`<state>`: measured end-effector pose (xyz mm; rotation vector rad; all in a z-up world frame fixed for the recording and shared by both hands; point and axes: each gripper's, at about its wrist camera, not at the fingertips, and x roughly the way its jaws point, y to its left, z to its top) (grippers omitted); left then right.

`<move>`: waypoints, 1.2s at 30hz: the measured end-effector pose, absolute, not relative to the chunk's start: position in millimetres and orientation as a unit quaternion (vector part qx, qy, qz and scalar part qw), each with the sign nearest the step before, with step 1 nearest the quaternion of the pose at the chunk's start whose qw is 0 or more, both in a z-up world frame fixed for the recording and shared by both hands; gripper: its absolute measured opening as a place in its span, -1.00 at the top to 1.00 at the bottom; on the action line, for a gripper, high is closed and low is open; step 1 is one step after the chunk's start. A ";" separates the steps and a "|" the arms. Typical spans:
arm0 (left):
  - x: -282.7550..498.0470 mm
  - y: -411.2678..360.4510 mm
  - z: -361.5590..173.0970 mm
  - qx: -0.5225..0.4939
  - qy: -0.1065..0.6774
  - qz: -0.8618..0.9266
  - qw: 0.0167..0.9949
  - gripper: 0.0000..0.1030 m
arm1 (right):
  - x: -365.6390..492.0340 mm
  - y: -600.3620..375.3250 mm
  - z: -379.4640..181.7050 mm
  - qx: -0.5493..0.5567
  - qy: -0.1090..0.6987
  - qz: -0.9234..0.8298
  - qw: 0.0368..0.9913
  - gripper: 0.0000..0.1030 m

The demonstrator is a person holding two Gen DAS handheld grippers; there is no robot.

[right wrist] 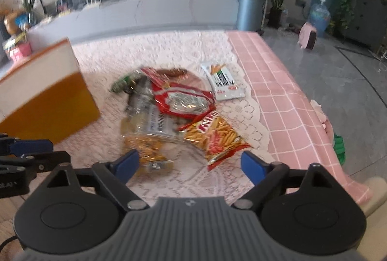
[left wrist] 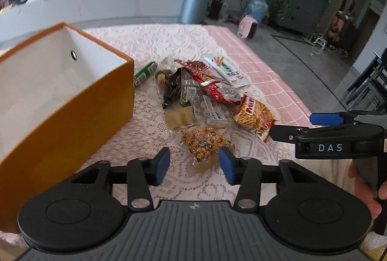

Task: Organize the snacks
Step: 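Grasp the nut bag with the left tool while the right tool grasps the red Mimi bag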

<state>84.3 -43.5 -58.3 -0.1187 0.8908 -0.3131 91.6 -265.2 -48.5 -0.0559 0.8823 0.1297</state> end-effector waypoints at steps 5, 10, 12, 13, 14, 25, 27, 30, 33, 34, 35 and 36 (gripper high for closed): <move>111.3 -55.4 -73.4 -0.076 0.460 -0.139 0.874 -0.47 | 132.9 -275.1 -63.6 -0.068 0.456 0.068 0.885 -0.86; 137.9 -64.3 -96.9 -0.100 0.497 -0.119 0.854 -0.55 | 162.6 -276.4 -84.2 -0.107 0.470 0.089 0.872 -0.86; 146.3 -65.1 -105.1 -0.110 0.516 -0.100 0.844 -0.55 | 170.3 -275.6 -90.9 -0.117 0.471 0.097 0.869 -0.86; 150.0 -65.2 -109.3 -0.114 0.524 -0.089 0.839 -0.55 | 174.1 -275.6 -94.4 -0.117 0.475 0.099 0.867 -0.86; 153.5 -65.8 -112.9 -0.116 0.530 -0.080 0.836 -0.55 | 176.7 -275.8 -96.9 -0.114 0.478 0.103 0.865 -0.85; 170.3 -73.0 -132.9 -0.178 0.584 -0.021 0.791 -0.64 | 205.8 -299.1 -126.5 -0.003 0.534 0.092 0.841 -0.54; 171.4 -81.0 -133.0 -0.160 0.584 -0.016 0.796 -0.72 | 204.9 -297.2 -126.5 -0.005 0.531 0.095 0.842 -0.50; 171.3 -96.3 -132.4 -0.126 0.583 -0.014 0.803 -0.78 | 203.1 -295.1 -126.6 -0.013 0.528 0.096 0.844 -0.27; 173.6 -109.4 -134.8 -0.097 0.588 -0.011 0.803 -0.88 | 202.0 -295.9 -126.0 -0.016 0.524 0.097 0.846 -0.20; 175.0 -113.6 -135.6 -0.088 0.588 -0.012 0.804 -0.88 | 201.9 -296.8 -125.9 -0.015 0.523 0.096 0.847 -0.19; 176.1 -116.8 -136.1 -0.083 0.587 -0.012 0.805 -0.88 | 201.8 -298.7 -125.7 -0.011 0.522 0.097 0.847 -0.17; 176.8 -121.7 -136.9 -0.079 0.585 -0.011 0.807 -0.89 | 201.7 -300.0 -125.4 -0.007 0.522 0.098 0.848 -0.16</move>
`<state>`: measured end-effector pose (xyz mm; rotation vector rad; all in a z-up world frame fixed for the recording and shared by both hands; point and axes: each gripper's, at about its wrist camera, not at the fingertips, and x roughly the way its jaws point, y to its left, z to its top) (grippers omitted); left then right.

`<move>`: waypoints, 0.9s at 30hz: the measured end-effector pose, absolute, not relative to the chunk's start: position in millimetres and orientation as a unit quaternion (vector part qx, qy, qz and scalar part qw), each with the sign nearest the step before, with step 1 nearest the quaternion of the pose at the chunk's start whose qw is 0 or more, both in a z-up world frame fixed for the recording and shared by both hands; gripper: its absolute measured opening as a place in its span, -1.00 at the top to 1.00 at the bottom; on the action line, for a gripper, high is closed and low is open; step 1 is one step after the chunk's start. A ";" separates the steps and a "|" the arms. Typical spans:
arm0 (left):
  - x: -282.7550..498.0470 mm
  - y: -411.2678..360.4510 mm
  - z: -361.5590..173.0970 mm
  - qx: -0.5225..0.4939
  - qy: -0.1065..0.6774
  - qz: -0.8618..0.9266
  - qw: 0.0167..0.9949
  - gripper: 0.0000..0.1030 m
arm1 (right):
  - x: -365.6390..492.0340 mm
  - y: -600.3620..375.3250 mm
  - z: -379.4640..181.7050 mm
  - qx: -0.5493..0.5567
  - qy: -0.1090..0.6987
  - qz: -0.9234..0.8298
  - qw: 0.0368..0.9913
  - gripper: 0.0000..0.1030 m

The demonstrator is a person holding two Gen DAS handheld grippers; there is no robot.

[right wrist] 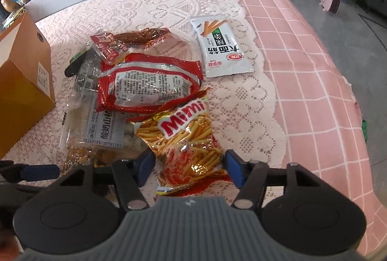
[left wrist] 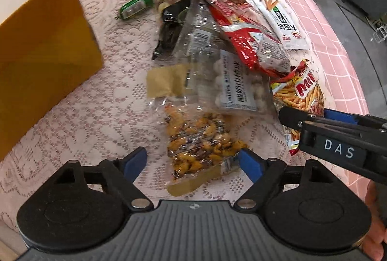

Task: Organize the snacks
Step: 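Grasp the nut bag with the left tool while the right tool grasps the red Mimi bag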

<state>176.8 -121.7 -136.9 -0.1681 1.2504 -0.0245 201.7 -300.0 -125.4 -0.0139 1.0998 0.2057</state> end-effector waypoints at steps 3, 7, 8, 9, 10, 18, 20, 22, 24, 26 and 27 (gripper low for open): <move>178.3 -132.1 -138.0 -0.056 0.584 -0.016 0.810 -0.95 | 202.0 -304.5 -125.6 0.009 0.521 0.099 0.848 -0.14; 175.0 -148.2 -141.2 -0.008 0.582 -0.020 0.813 -0.83 | 202.5 -306.4 -126.0 0.019 0.521 0.100 0.847 -0.14; 174.1 -148.9 -140.1 -0.003 0.581 -0.019 0.814 -0.68 | 202.4 -306.2 -126.1 0.020 0.521 0.101 0.848 -0.14; 173.0 -149.8 -138.5 0.003 0.578 -0.016 0.816 -0.45 | 202.5 -306.1 -126.1 0.020 0.520 0.101 0.848 -0.14; 172.2 -150.0 -136.6 0.010 0.576 -0.012 0.817 -0.38 | 202.3 -306.5 -126.1 0.020 0.520 0.101 0.848 -0.14; 166.4 -122.6 -127.8 -0.021 0.580 -0.046 0.813 0.40 | 201.2 -306.2 -124.7 0.018 0.517 0.102 0.850 -0.11; 164.7 -113.8 -127.2 -0.035 0.583 -0.054 0.810 0.42 | 200.0 -307.8 -123.2 0.022 0.516 0.103 0.850 -0.09; 161.5 -104.6 -123.6 -0.036 0.580 -0.057 0.812 0.44 | 197.8 -308.9 -120.1 0.027 0.516 0.103 0.850 -0.06; 159.6 -100.0 -119.5 -0.033 0.577 -0.060 0.814 0.45 | 194.5 -307.3 -116.0 0.026 0.515 0.102 0.851 -0.03; 153.8 -92.1 -117.3 -0.028 0.572 -0.059 0.817 0.46 | 187.3 -302.7 -109.1 0.029 0.513 0.106 0.851 -0.02; 150.0 -89.8 -116.3 -0.022 0.571 -0.056 0.819 0.47 | 182.8 -299.8 -106.2 0.036 0.515 0.115 0.848 -0.02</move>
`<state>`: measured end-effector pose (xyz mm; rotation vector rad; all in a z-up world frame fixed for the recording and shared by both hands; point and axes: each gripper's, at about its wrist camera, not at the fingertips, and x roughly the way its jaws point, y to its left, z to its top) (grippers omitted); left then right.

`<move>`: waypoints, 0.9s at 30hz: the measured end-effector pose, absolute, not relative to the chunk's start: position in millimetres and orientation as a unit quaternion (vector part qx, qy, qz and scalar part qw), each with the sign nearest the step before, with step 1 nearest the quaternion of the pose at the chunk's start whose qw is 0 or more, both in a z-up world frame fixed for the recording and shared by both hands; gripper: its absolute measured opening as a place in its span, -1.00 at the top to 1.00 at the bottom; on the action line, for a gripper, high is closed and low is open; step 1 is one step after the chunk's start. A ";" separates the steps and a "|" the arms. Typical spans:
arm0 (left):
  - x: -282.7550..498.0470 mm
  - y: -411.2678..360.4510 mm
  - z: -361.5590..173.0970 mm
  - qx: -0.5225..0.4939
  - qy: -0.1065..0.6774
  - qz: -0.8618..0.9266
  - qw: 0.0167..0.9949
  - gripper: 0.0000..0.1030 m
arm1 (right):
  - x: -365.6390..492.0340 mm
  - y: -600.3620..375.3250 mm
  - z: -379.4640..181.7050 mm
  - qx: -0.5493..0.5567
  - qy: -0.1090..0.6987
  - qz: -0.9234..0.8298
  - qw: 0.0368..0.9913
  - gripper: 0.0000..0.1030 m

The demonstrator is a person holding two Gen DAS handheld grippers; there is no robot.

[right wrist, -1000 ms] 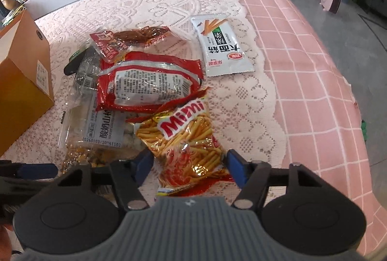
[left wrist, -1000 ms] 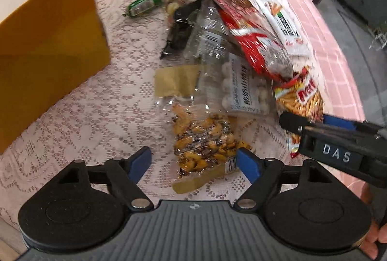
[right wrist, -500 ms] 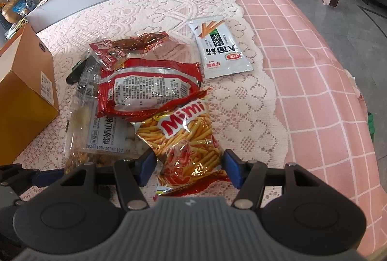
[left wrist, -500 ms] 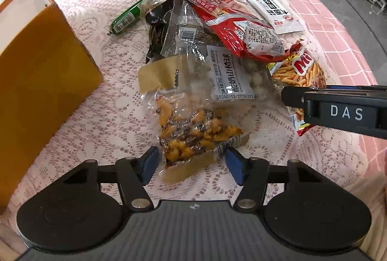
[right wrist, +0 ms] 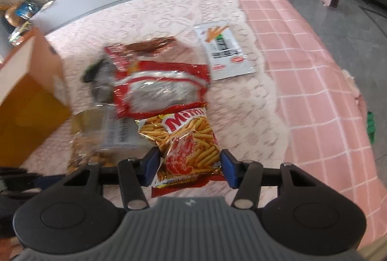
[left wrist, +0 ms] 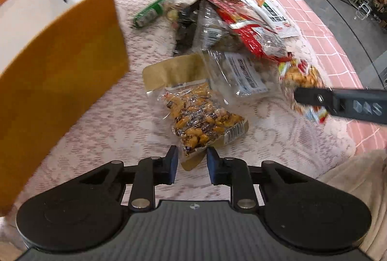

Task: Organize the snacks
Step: 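Grasp the nut bag with the left tool while the right tool grasps the red Mimi bag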

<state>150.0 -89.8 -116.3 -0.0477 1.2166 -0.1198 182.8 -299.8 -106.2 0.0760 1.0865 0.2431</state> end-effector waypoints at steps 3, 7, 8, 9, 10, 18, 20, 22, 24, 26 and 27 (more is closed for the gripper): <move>142.4 -76.4 -114.1 -0.011 0.574 -0.045 0.817 0.47 | 170.7 -286.4 -104.0 0.056 0.533 0.148 0.831 -0.02; 138.4 -60.0 -109.4 -0.015 0.576 -0.043 0.816 0.43 | 161.6 -275.1 -113.2 0.052 0.540 0.149 0.827 -0.01; 135.9 -55.1 -107.4 -0.021 0.573 -0.048 0.818 0.43 | 161.3 -274.2 -114.7 0.052 0.540 0.146 0.827 -0.01; 133.1 -53.2 -105.4 -0.026 0.568 -0.052 0.821 0.42 | 160.9 -274.4 -115.2 0.052 0.539 0.144 0.828 -0.01; 131.3 -49.6 -104.0 -0.030 0.562 -0.058 0.824 0.38 | 161.3 -273.9 -115.4 0.052 0.537 0.144 0.830 -0.01; 125.0 -47.9 -101.7 -0.021 0.531 -0.097 0.841 -0.48 | 164.8 -276.4 -122.8 0.060 0.542 0.140 0.827 -0.05; 121.3 -47.2 -101.8 -0.018 0.520 -0.107 0.847 -0.53 | 164.3 -274.6 -123.2 0.055 0.541 0.139 0.827 -0.09; 118.5 -47.3 -103.4 -0.018 0.507 -0.112 0.855 -0.54 | 163.6 -270.8 -122.9 0.043 0.539 0.138 0.830 -0.18; 116.4 -46.3 -104.5 -0.020 0.497 -0.115 0.860 -0.54 | 162.5 -267.5 -122.2 0.031 0.535 0.138 0.833 -0.22; 115.3 -45.7 -104.8 -0.022 0.485 -0.110 0.867 -0.55 | 161.4 -265.4 -121.6 0.022 0.532 0.139 0.835 -0.23; 114.8 -45.9 -104.7 -0.020 0.478 -0.112 0.871 -0.59 | 161.0 -265.0 -121.4 0.019 0.530 0.139 0.836 -0.24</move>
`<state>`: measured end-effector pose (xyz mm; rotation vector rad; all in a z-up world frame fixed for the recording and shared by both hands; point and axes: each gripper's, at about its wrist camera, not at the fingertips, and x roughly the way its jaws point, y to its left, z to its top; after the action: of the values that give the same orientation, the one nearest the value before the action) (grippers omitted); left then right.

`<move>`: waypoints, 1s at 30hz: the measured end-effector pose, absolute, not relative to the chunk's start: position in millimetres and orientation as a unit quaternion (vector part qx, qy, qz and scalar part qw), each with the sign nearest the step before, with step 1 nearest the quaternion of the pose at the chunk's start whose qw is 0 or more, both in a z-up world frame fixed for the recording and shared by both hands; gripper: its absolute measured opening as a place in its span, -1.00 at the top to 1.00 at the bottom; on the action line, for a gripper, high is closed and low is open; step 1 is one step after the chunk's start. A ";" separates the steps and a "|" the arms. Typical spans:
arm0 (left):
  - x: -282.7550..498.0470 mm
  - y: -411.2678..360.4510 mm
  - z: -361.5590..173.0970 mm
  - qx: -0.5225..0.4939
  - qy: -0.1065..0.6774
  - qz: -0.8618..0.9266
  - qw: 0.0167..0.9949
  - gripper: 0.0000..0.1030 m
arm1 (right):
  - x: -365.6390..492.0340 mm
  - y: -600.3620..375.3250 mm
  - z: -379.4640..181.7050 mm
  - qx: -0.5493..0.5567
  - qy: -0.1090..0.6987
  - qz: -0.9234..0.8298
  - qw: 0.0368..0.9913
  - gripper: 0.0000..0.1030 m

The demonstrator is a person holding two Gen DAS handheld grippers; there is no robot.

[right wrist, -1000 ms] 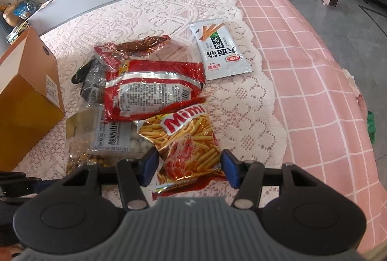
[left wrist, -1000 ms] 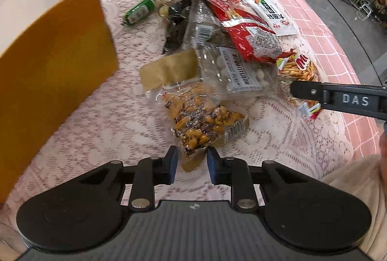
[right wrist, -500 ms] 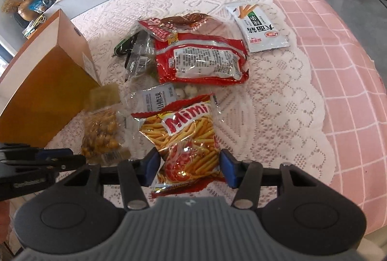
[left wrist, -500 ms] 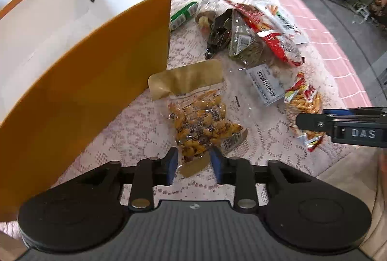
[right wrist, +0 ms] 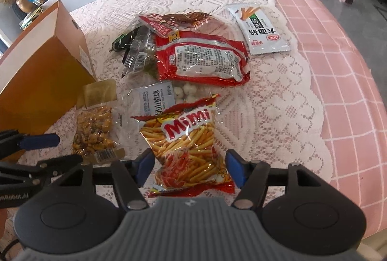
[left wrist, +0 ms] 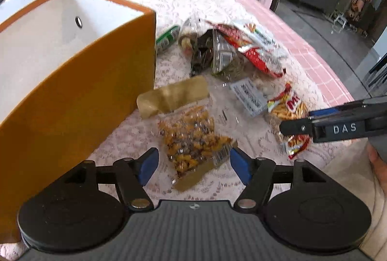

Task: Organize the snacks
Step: 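Grasp the nut bag with the left tool while the right tool grasps the red Mimi bag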

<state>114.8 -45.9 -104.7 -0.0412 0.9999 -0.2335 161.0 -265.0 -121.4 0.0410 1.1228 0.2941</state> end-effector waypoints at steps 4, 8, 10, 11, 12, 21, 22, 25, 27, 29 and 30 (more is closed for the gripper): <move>120.4 -49.6 -109.9 -0.012 0.484 -0.101 0.869 -0.61 | 160.9 -266.3 -120.5 0.024 0.527 0.141 0.838 -0.28; 131.5 -46.5 -110.1 -0.080 0.478 -0.062 0.872 -0.61 | 161.2 -266.1 -120.1 0.026 0.523 0.140 0.841 -0.31; 140.7 -46.6 -112.4 -0.109 0.482 -0.036 0.869 -0.61 | 160.8 -263.7 -119.8 0.019 0.520 0.139 0.843 -0.31; 145.0 -47.6 -114.4 -0.112 0.487 -0.020 0.866 -0.61 | 160.3 -262.5 -119.7 0.015 0.518 0.139 0.844 -0.31; 149.1 -50.2 -116.3 -0.111 0.492 -0.006 0.863 -0.61 | 159.8 -261.4 -119.5 0.011 0.517 0.139 0.845 -0.31; 161.7 -77.1 -135.3 -0.052 0.513 0.029 0.856 -0.71 | 161.2 -262.6 -121.0 0.018 0.516 0.140 0.845 -0.30; 162.1 -78.8 -136.1 -0.046 0.513 0.029 0.857 -0.72 | 161.4 -262.2 -121.2 0.017 0.516 0.140 0.845 -0.30; 160.8 -84.0 -137.9 -0.029 0.510 0.025 0.859 -0.75 | 161.6 -260.7 -121.9 0.014 0.517 0.141 0.844 -0.30; 159.1 -87.5 -138.5 -0.016 0.507 0.018 0.862 -0.64 | 161.5 -258.9 -122.7 0.009 0.518 0.141 0.844 -0.30; 158.4 -88.5 -137.5 -0.007 0.505 0.013 0.863 -0.60 | 161.8 -257.7 -123.3 0.006 0.518 0.142 0.844 -0.30; 158.8 -87.6 -137.1 -0.008 0.505 0.011 0.863 -0.59 | 162.1 -257.5 -123.6 0.005 0.518 0.142 0.843 -0.30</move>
<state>158.8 -87.6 -137.2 -0.0158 1.0597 0.0238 162.1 -257.5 -123.6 0.0108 1.0943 0.3007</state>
